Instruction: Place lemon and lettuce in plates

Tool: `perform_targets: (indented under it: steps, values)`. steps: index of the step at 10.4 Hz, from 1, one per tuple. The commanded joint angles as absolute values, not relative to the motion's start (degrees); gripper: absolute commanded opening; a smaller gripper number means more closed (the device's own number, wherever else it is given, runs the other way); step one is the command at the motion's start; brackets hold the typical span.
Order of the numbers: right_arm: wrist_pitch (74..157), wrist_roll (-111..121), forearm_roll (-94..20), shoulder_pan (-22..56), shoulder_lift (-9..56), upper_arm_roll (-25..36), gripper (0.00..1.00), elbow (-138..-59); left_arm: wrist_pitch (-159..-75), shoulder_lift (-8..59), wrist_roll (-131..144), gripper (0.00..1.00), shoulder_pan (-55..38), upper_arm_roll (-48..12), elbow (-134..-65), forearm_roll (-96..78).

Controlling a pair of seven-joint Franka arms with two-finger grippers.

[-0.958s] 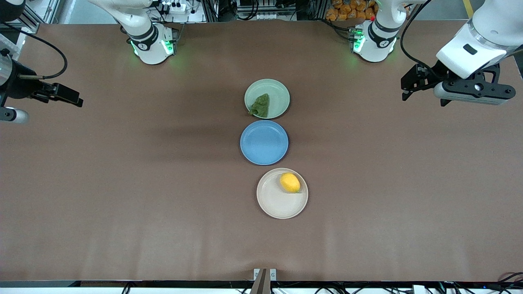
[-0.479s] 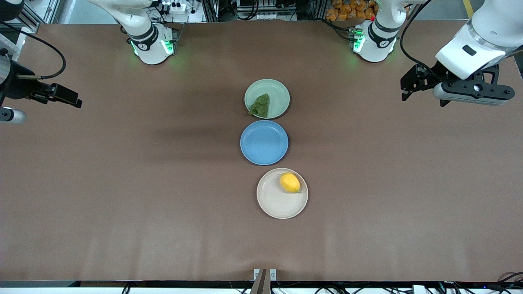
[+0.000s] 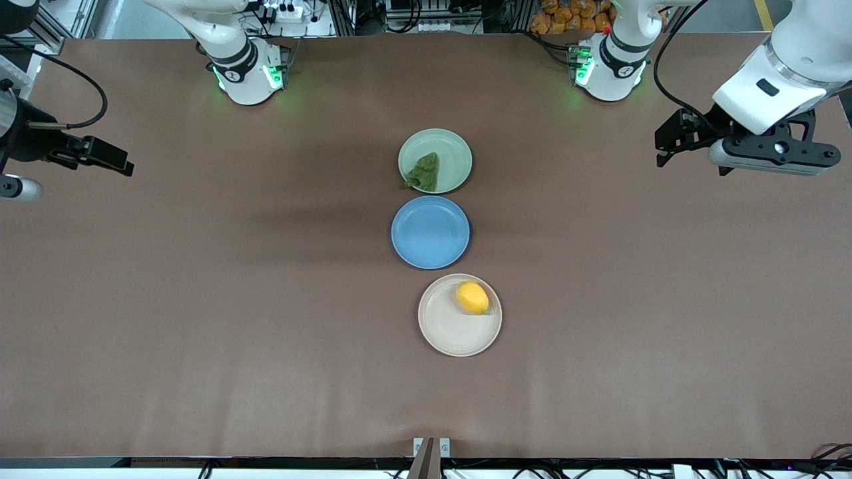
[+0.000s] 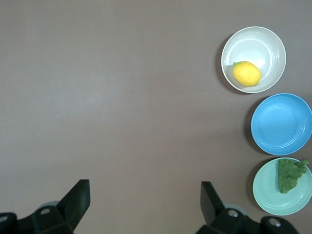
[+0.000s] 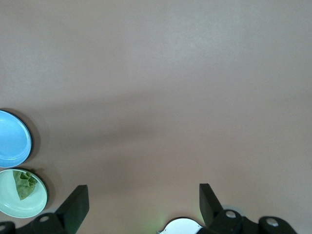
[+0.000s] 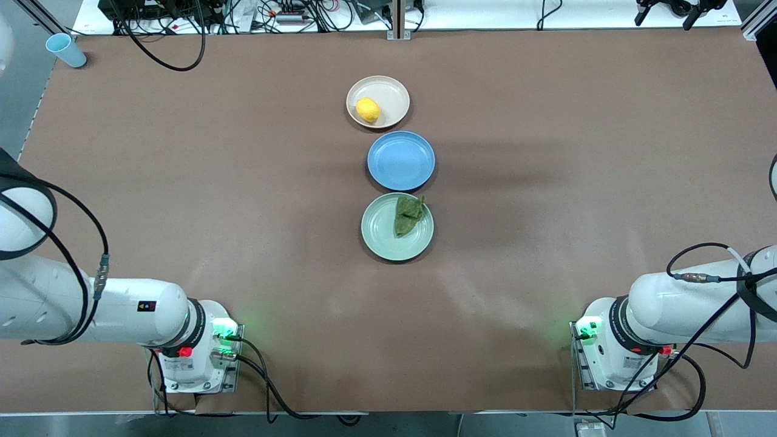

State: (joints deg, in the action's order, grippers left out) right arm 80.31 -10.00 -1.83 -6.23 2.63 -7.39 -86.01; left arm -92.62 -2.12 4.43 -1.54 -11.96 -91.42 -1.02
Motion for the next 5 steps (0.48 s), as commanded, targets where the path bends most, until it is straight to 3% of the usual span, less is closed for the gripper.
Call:
perform_targets:
  steps: [1,5]
  values:
    - [80.5,-10.5,-2.5,-6.8,2.6,-7.6,1.00,-85.5,-91.0,-1.7,4.3,1.00,-1.4,-12.0,-90.1,0.4]
    - [80.5,-10.5,-2.5,-6.7,2.6,-7.6,1.00,-85.7,-90.5,-1.8,4.7,1.00,-1.4,-12.1,-90.1,2.5]
